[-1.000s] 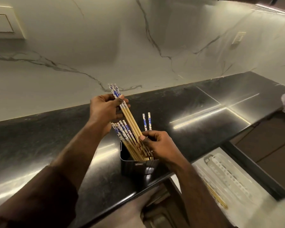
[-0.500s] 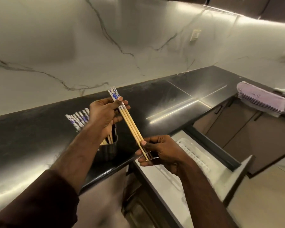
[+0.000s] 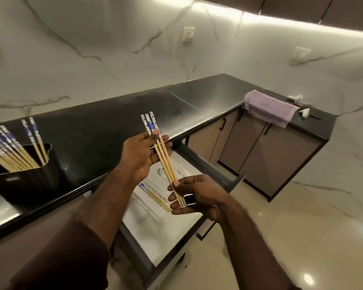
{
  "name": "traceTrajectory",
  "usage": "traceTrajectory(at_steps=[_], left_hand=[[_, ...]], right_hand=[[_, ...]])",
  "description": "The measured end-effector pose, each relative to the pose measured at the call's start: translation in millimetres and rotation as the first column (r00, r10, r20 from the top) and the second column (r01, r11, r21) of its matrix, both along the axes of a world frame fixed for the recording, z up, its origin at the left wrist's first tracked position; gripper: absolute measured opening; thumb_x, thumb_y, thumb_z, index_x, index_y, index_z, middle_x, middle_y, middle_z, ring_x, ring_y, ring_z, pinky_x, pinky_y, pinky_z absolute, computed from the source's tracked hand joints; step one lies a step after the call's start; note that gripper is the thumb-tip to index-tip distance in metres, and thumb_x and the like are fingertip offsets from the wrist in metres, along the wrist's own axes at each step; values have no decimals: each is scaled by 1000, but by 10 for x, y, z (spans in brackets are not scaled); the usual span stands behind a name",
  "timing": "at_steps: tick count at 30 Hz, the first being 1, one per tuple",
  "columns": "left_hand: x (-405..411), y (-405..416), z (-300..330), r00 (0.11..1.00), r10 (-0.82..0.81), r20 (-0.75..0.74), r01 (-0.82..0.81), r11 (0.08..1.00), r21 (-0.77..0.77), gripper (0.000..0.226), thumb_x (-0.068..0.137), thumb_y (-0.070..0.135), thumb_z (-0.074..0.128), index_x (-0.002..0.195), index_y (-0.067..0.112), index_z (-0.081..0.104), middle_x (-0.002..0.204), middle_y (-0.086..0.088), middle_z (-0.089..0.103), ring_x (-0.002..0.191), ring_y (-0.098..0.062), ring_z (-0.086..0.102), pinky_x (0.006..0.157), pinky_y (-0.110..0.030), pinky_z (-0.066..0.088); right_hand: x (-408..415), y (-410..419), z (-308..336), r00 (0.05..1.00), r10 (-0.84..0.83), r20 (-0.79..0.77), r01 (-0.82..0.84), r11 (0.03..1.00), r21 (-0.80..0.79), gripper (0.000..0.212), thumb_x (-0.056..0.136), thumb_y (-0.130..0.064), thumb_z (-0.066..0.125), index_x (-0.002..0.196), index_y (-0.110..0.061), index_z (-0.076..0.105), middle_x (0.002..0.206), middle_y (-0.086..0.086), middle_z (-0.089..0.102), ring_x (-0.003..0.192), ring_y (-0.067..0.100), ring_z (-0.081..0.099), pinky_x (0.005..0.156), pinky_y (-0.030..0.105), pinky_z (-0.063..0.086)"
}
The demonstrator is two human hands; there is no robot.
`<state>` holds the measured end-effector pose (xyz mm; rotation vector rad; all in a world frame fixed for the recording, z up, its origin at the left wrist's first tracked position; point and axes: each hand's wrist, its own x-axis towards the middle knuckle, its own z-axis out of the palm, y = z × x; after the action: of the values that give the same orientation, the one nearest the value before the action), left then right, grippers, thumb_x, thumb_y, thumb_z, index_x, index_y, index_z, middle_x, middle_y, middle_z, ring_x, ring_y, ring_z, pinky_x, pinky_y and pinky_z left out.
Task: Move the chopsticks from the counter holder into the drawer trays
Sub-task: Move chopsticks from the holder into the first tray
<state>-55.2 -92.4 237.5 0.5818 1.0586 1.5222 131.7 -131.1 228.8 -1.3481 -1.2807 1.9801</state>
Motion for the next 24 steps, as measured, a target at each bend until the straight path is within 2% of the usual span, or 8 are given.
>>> traceTrajectory(at_steps=[4, 11, 18, 22, 24], left_hand=[[235, 207, -95, 998, -63, -8, 63, 998, -11, 21, 97, 19, 57, 112, 6, 65, 97, -15, 77, 89, -29, 76, 66, -40, 62], [273, 601, -545, 992, -65, 108, 76, 992, -104, 22, 97, 19, 57, 112, 3, 62, 95, -17, 77, 86, -29, 76, 63, -40, 62], [249, 773, -1293, 974, 45, 221, 36, 937, -349, 22, 99, 19, 55, 104, -1, 62, 85, -17, 77, 77, -28, 76, 59, -39, 61], [309, 826, -1684, 957, 68, 281, 79, 872, -482, 28, 102, 20, 48, 105, -5, 61, 97, -21, 72, 86, -31, 71, 64, -40, 56], [341, 900, -1823, 947, 144, 288, 33, 847, -530, 26, 103, 17, 46, 103, -6, 59, 98, -21, 68, 86, -31, 68, 65, -40, 54]], right_hand=[[246, 161, -94, 1000, -30, -3, 30, 999, -16, 20, 91, -15, 65, 98, 2, 74, 86, 20, 72, 73, 29, 72, 65, 38, 60], [306, 588, -292, 990, -18, 138, 23, 999, -37, 19, 90, -14, 68, 95, 3, 73, 82, 20, 73, 70, 29, 72, 60, 38, 60], [269, 1050, -660, 920, 217, 325, -167, 971, -173, 21, 90, -15, 68, 98, 4, 72, 89, 22, 74, 72, 29, 73, 63, 40, 61], [307, 1350, -948, 851, 353, 389, -261, 927, -269, 21, 90, -14, 67, 101, 4, 70, 84, 19, 74, 71, 27, 73, 64, 39, 61], [303, 1575, -1094, 811, 417, 411, -311, 901, -302, 22, 90, -13, 66, 101, 5, 70, 82, 18, 74, 69, 26, 72, 65, 38, 61]])
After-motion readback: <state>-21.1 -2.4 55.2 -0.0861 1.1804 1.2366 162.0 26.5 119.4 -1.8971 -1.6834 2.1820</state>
